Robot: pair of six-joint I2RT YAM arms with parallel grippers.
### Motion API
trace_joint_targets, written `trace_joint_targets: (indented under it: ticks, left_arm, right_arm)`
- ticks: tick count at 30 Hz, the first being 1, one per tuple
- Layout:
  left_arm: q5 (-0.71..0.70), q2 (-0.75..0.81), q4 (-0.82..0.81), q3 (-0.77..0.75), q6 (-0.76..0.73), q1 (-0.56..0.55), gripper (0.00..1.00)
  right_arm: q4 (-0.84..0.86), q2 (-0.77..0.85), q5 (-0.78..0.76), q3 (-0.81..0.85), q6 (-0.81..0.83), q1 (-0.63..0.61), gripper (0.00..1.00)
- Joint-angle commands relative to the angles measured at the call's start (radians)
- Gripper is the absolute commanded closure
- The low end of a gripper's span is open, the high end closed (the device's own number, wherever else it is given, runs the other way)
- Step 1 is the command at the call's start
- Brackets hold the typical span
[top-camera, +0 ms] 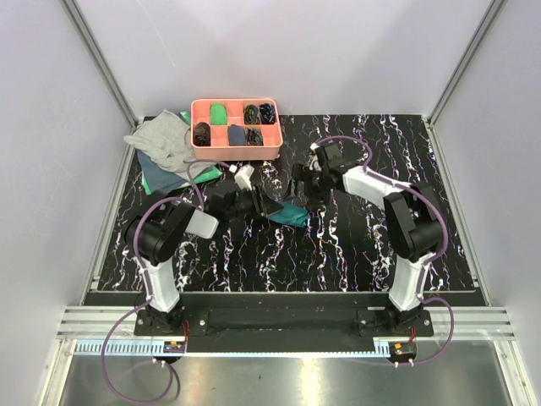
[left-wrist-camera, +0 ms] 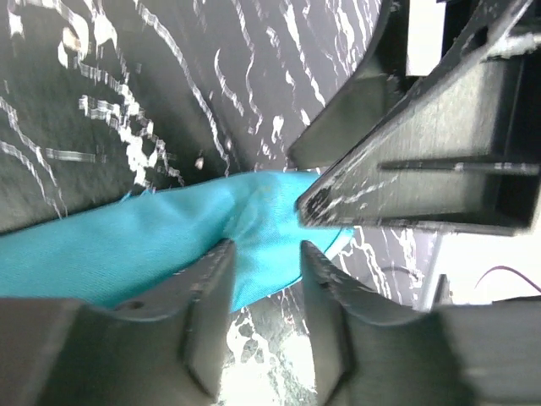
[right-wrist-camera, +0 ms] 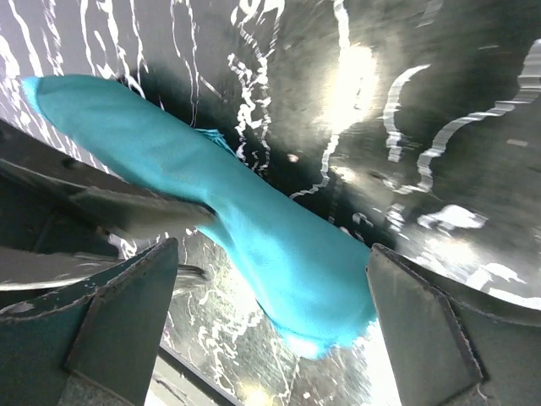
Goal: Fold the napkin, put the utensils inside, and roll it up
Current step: Roll the napkin with the utensil
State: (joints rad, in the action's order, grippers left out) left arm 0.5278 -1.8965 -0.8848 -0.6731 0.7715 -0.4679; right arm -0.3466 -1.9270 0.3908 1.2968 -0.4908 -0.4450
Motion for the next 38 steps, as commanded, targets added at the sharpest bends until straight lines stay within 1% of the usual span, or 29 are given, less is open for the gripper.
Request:
trace_joint_targets:
  ticks: [1, 2, 7, 10, 11, 12, 13, 14, 15, 16, 17, 18, 19, 20, 21, 22, 24, 26, 27, 30, 33, 38]
  left_arm:
    - [-0.052, 0.106, 0.148, -0.085, -0.133, 0.002, 0.52]
    - [-0.051, 0.115, 0.170, -0.095, -0.155, 0.002, 0.49]
    - [-0.067, 0.189, 0.272, -0.146, -0.202, 0.005, 0.43]
    - [-0.098, 0.269, 0.386, -0.169, -0.224, 0.020, 0.35]
    - [-0.110, 0.296, 0.424, -0.178, -0.227, 0.041, 0.28]
    - [-0.138, 0.362, 0.522, -0.183, -0.228, 0.058, 0.25]
    - [-0.150, 0.402, 0.571, -0.184, -0.230, 0.075, 0.21]
    - [-0.167, 0.443, 0.625, -0.184, -0.233, 0.115, 0.18]
    - [-0.193, 0.535, 0.733, -0.184, -0.238, 0.139, 0.11]
    - [-0.202, 0.583, 0.788, -0.181, -0.244, 0.164, 0.08]
    - [-0.206, 0.632, 0.840, -0.174, -0.253, 0.216, 0.06]
    - [-0.212, 0.728, 0.947, -0.171, -0.265, 0.242, 0.01]
    - [-0.212, 0.778, 0.998, -0.166, -0.305, 0.267, 0.01]
    - [-0.212, 0.824, 1.050, -0.164, -0.331, 0.306, 0.01]
    - [-0.216, 0.906, 1.151, -0.164, -0.357, 0.320, 0.01]
    - [-0.232, 0.940, 1.205, -0.166, -0.403, 0.330, 0.01]
    - [-0.284, 1.032, 1.330, -0.166, -0.443, 0.336, 0.01]
    - [-0.298, 1.086, 1.385, -0.140, -0.474, 0.336, 0.01]
    - [-0.307, 1.137, 1.403, -0.128, -0.478, 0.336, 0.01]
    - [-0.340, 1.221, 1.397, -0.063, -0.474, 0.336, 0.01]
    - [-0.353, 1.248, 1.391, -0.029, -0.475, 0.336, 0.01]
    - [-0.348, 1.254, 1.393, -0.034, -0.469, 0.336, 0.01]
  right_arm:
    - [-0.009, 0.112, -0.017, -0.022, 0.017, 0.051, 0.00]
    - [-0.011, 0.134, -0.017, -0.028, 0.018, 0.060, 0.00]
    - [-0.011, 0.215, -0.026, -0.074, 0.035, 0.114, 0.00]
    - [-0.008, 0.278, -0.056, -0.116, 0.052, 0.143, 0.00]
    - [-0.006, 0.299, -0.070, -0.145, 0.061, 0.149, 0.00]
    - [0.006, 0.322, -0.099, -0.163, 0.066, 0.160, 0.00]
    - [0.014, 0.374, -0.115, -0.183, 0.069, 0.167, 0.00]
    - [0.026, 0.405, -0.131, -0.206, 0.075, 0.170, 0.00]
    - [0.065, 0.474, -0.163, -0.262, 0.077, 0.178, 0.00]
    - [0.089, 0.509, -0.180, -0.292, 0.081, 0.180, 0.00]
    - [0.106, 0.543, -0.202, -0.350, 0.084, 0.180, 0.00]
    - [0.136, 0.577, -0.237, -0.376, 0.084, 0.178, 0.00]
    - [0.147, 0.639, -0.254, -0.401, 0.089, 0.180, 0.00]
    - [0.159, 0.667, -0.269, -0.447, 0.092, 0.181, 0.00]
    - [0.178, 0.695, -0.295, -0.467, 0.095, 0.181, 0.00]
    - [0.185, 0.744, -0.306, -0.485, 0.095, 0.181, 0.00]
    - [0.210, 0.787, -0.334, -0.536, 0.101, 0.180, 0.00]
    - [0.221, 0.844, -0.349, -0.577, 0.109, 0.181, 0.00]
    - [0.234, 0.862, -0.357, -0.590, 0.115, 0.180, 0.00]
    - [0.248, 0.913, -0.372, -0.625, 0.144, 0.180, 0.00]
    - [0.248, 0.931, -0.380, -0.643, 0.156, 0.180, 0.00]
    - [0.250, 0.912, -0.359, -0.657, 0.152, 0.180, 0.00]
